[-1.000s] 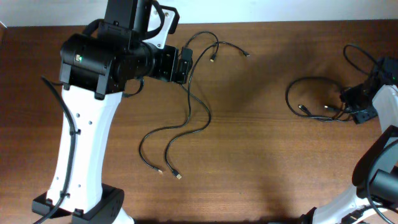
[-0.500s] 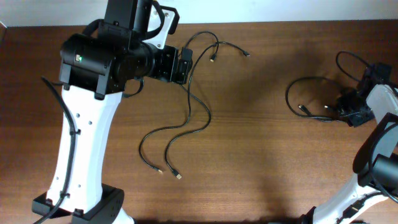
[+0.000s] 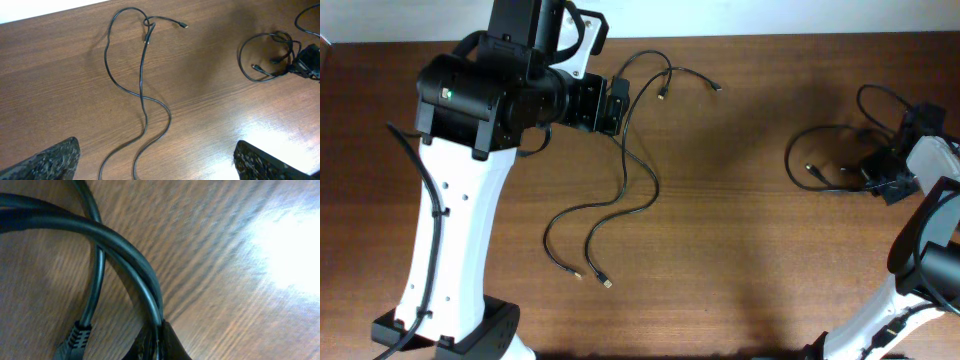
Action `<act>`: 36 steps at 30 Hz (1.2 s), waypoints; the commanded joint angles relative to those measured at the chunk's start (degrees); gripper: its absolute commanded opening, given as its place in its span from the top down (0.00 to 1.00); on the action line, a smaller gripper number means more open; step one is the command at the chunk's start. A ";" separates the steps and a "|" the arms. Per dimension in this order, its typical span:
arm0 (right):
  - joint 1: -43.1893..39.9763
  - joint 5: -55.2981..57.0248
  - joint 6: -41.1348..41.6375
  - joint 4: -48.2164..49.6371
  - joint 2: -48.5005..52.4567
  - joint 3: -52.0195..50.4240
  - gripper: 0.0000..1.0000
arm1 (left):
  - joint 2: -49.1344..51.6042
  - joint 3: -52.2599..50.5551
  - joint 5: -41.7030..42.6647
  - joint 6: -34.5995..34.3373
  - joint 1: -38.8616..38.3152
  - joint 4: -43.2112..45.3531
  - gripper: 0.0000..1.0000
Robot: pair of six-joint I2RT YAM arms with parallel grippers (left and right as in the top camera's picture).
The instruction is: Untangle cables
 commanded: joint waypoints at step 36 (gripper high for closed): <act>43.10 -7.74 -33.64 -10.19 -51.25 28.72 0.96 | 11.67 0.09 43.23 -0.48 -2.36 13.68 0.01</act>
